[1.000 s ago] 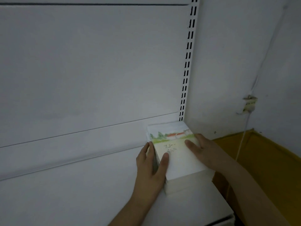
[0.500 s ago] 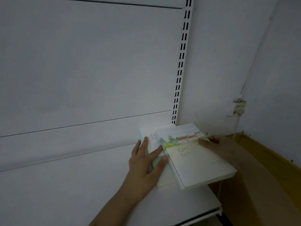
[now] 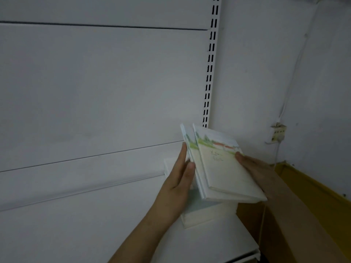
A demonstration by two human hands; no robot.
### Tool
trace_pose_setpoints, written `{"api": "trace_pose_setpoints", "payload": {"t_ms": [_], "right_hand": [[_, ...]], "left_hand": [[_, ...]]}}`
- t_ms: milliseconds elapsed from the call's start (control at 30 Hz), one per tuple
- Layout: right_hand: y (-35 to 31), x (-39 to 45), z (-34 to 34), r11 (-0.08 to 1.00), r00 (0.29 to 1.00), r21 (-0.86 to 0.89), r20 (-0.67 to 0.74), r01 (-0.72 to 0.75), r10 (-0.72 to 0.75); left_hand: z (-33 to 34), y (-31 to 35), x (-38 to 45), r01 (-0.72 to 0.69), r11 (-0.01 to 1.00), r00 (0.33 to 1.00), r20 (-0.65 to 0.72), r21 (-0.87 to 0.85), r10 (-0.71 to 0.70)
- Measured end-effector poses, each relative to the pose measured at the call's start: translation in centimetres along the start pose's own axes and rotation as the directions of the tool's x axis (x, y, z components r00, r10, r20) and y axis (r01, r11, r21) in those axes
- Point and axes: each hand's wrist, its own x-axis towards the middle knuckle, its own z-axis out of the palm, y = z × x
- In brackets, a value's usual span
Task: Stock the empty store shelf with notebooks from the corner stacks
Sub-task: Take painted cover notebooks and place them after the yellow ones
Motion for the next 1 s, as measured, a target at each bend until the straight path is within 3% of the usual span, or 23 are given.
{"api": "trace_pose_setpoints", "payload": {"t_ms": [67, 200, 467, 667, 733, 867, 1000], "right_hand": [[-0.2, -0.1, 1.0, 0.999, 0.999, 0.013, -0.005, 0.042, -0.042], [-0.6, -0.4, 2.0, 0.993, 0.993, 0.034, -0.04, 0.11, -0.109], [-1.5, -1.2, 6.8, 0.958, 0.967, -0.145, 0.093, 0.249, -0.237], [-0.1, -3.4, 16.6, 0.962, 0.928, -0.06, 0.288, 0.265, -0.238], [0.3, -4.6, 20.5, 0.983, 0.917, -0.034, 0.365, 0.183, -0.158], [1.1, -7.0, 27.9, 0.983, 0.884, 0.005, 0.439, -0.183, 0.162], [2.1, -9.6, 35.0, 0.99, 0.9, -0.012, 0.413, -0.144, 0.136]], "left_hand": [[0.4, 0.7, 0.1, 0.016, 0.983, 1.0, -0.004, -0.181, -0.017], [-0.6, 1.1, 0.4, 0.2, 0.843, 0.976, 0.022, -0.5, -0.218], [-4.1, -0.7, -1.9, 0.235, 0.737, 0.93, -0.074, -0.634, -0.361], [-11.0, -2.0, -6.2, 0.213, 0.877, 0.914, -0.229, -0.432, -0.335], [-13.9, -2.4, -8.2, 0.2, 0.873, 0.896, -0.277, -0.445, -0.346], [-19.6, -3.6, -12.5, 0.214, 0.905, 0.862, -0.365, -0.368, -0.352], [-24.9, -5.1, -16.0, 0.238, 0.961, 0.766, -0.581, -0.143, -0.276]]}}
